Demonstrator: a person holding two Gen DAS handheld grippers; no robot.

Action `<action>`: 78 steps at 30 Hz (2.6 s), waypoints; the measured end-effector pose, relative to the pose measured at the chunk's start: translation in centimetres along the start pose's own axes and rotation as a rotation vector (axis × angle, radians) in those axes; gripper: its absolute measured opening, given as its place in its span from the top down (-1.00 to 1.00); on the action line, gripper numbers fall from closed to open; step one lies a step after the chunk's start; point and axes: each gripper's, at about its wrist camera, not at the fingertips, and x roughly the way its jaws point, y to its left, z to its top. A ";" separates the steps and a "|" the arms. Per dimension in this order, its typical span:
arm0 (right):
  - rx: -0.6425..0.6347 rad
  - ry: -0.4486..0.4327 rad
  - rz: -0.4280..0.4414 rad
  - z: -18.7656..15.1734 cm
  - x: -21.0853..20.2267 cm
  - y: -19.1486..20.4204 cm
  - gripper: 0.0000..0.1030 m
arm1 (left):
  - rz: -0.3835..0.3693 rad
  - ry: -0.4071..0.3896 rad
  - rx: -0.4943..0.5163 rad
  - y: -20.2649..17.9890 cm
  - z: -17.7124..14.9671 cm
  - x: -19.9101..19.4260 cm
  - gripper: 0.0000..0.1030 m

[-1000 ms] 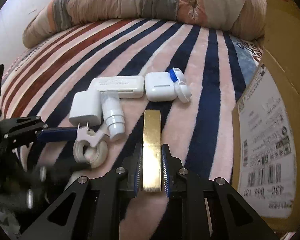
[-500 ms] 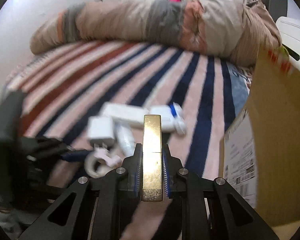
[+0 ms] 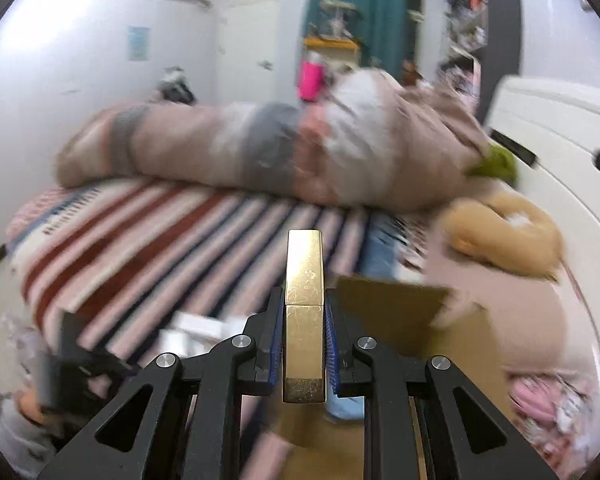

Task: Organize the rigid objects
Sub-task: 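Lower the gold bar into the box with the right gripper while the left drops the tape roll in, then grasp the white charger plug with the right gripper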

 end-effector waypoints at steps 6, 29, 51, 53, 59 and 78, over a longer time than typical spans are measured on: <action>0.037 0.173 -0.074 -3.3 5.3 -3.1 0.68 | 0.007 -0.087 0.059 -1.7 4.4 -3.4 0.25; 0.008 -0.033 -0.012 -6.2 -2.2 -1.9 0.21 | -0.197 0.019 0.344 -12.6 22.1 -0.8 -0.52; -0.140 0.180 0.377 -8.4 19.0 16.1 0.17 | 0.125 -0.024 -0.008 6.0 10.0 -5.2 -0.58; -0.145 0.181 0.347 -8.4 19.7 16.1 0.16 | 0.130 -0.021 -0.028 6.7 9.6 -5.3 -0.58; -0.182 0.205 0.338 -8.0 21.2 16.8 0.04 | 0.152 -0.010 -0.064 8.0 8.2 -5.1 -0.58; -0.176 0.019 0.312 -3.7 10.3 14.3 -0.04 | 0.097 0.011 -0.107 8.9 6.1 -3.9 -0.58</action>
